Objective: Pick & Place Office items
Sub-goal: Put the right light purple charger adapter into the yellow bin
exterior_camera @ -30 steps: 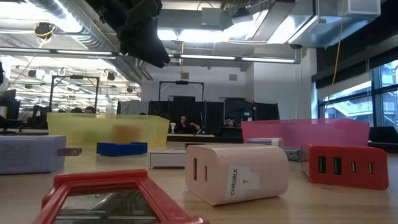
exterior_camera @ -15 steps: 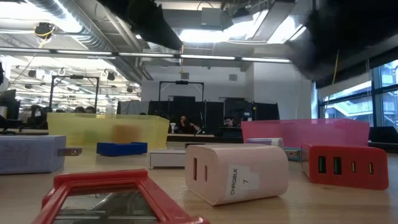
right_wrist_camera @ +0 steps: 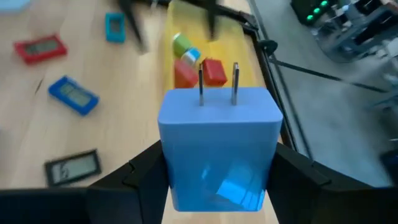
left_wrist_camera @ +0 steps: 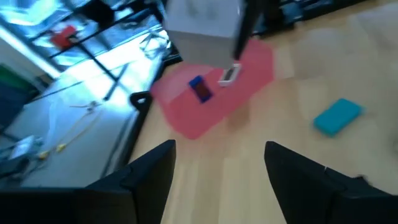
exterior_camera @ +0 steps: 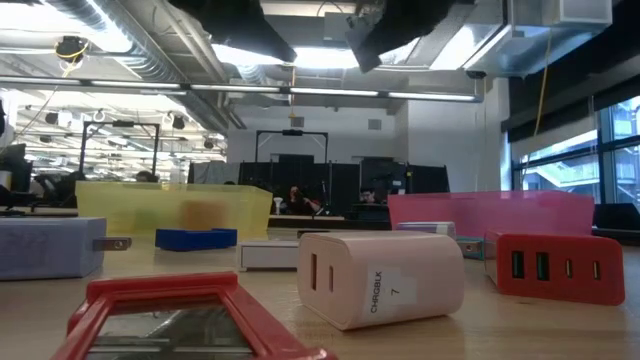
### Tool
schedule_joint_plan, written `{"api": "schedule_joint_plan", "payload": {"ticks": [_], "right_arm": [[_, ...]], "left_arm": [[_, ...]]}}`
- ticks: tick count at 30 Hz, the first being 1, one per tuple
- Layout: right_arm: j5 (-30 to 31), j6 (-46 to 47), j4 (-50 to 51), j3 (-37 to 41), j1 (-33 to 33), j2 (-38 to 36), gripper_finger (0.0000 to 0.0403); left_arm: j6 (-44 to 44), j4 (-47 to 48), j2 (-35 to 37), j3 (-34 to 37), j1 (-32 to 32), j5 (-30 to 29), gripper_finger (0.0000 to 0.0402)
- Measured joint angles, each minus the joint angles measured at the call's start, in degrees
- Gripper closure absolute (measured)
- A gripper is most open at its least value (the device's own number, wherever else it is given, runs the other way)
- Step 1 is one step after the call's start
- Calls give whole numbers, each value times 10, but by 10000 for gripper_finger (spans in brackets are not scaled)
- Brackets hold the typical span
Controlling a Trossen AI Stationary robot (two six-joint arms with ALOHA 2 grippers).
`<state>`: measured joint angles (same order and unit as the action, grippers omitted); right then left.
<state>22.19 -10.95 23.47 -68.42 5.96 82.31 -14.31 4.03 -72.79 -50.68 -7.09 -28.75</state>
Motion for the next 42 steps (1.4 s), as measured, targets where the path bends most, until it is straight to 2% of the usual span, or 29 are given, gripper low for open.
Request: {"api": "schedule_joint_plan", "payload": {"ticks": [4, 8, 10, 12, 16, 19, 22, 25, 29, 35, 42], "right_arm": [[-117, -6, -51, 7, -67, -19, 186], [-246, -34, -219, 66, -99, -29, 186], [-279, -34, -298, 97, -110, -29, 184], [-280, -3, -392, 127, -119, -28, 182], [-279, 128, -581, 183, -140, -17, 181], [-271, 204, -692, 207, -146, -12, 180], [-257, 256, -747, 214, -146, -3, 180], [-251, 291, -790, 213, -144, 9, 179], [-230, 305, -809, 213, -141, 26, 179], [-225, 317, -833, 213, -142, 27, 179], [-235, 315, -846, 213, -141, 27, 179]], "left_arm": [[-12, -11, 0, 0, -1, -63, 145], [-19, -31, 0, 0, 1, -86, 142], [-19, -48, 0, 0, 3, -89, 143], [-19, -54, 0, 0, 5, -91, 145], [-43, -84, -1, 0, 5, -131, 145], [-109, -134, -6, 0, 5, -191, 145], [-197, -214, -17, 0, 5, -220, 145], [-294, -325, -38, 0, 11, -199, 145], [-384, -436, -67, 0, 19, -125, 145], [-440, -527, -103, 0, 25, -46, 145], [-457, -624, -130, 0, 41, -14, 145]]}}
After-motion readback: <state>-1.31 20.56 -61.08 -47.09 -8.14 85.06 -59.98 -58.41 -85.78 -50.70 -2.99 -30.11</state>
